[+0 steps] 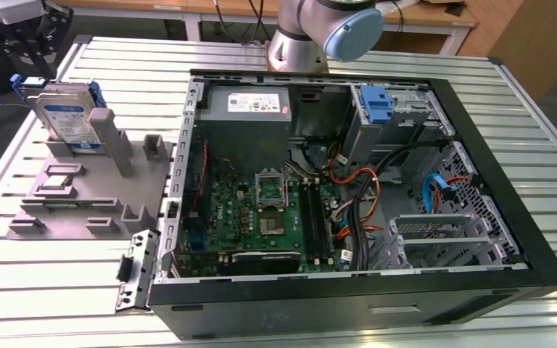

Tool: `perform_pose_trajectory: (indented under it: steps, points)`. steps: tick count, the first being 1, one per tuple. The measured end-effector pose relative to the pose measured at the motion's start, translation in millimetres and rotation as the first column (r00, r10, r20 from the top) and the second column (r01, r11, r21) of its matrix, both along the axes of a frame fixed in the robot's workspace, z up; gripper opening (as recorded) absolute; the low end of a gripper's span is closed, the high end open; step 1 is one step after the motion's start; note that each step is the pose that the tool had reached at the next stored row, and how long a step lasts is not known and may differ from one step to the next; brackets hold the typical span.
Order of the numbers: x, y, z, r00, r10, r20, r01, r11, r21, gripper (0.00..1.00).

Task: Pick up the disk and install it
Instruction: 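Pick up the disk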

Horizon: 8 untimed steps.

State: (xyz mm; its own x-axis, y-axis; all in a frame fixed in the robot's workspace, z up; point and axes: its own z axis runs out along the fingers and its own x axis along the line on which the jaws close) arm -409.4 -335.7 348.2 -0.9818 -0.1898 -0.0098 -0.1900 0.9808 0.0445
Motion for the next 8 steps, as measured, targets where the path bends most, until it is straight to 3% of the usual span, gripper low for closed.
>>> perform_pose_trajectory:
  steps: [4,8]
  points:
    - [0.0,0.0,0.0,1.0,0.001,0.0001,-0.001,1.0,0.0,0.11]
    - [0.0,0.0,0.0,0.9994,0.035,0.0001,-0.035,0.9994,0.0007,0.11]
